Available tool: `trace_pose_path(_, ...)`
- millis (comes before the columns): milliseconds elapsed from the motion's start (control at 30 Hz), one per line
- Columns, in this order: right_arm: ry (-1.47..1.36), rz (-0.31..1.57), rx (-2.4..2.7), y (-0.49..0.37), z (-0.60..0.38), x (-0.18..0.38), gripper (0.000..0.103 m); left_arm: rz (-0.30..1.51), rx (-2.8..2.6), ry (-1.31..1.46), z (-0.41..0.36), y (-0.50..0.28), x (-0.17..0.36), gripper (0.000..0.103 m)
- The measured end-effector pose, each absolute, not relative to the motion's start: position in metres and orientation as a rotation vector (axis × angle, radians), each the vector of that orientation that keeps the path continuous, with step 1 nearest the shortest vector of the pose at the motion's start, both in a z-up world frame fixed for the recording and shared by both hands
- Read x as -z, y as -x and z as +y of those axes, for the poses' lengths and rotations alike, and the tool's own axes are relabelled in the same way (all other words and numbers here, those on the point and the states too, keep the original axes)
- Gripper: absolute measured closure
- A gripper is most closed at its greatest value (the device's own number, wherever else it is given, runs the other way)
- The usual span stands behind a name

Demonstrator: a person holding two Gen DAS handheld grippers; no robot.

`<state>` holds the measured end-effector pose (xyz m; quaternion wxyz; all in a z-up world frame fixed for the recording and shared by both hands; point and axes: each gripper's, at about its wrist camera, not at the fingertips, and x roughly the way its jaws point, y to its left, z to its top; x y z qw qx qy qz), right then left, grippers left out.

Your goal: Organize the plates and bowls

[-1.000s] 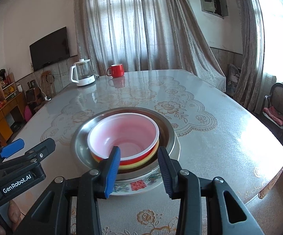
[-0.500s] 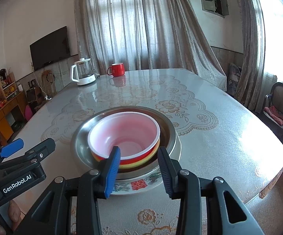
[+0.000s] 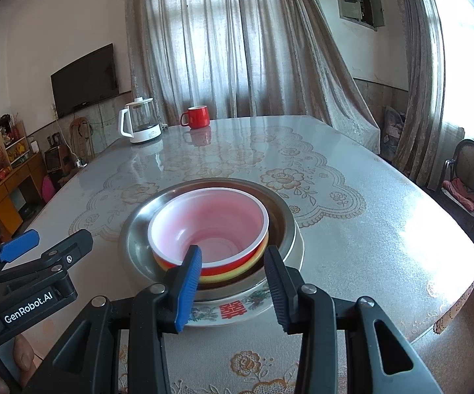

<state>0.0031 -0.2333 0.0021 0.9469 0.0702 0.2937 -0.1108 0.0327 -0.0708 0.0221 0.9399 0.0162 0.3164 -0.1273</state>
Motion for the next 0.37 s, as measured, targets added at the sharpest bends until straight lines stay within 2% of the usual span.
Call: trace_pose_path(367, -0.143, 0.587, 0.215, -0.0028, -0.2326, -0.0041, 0.063, 0.608, 0.295, -0.022, -0.0701, -0.031, -0.0264, 0.013)
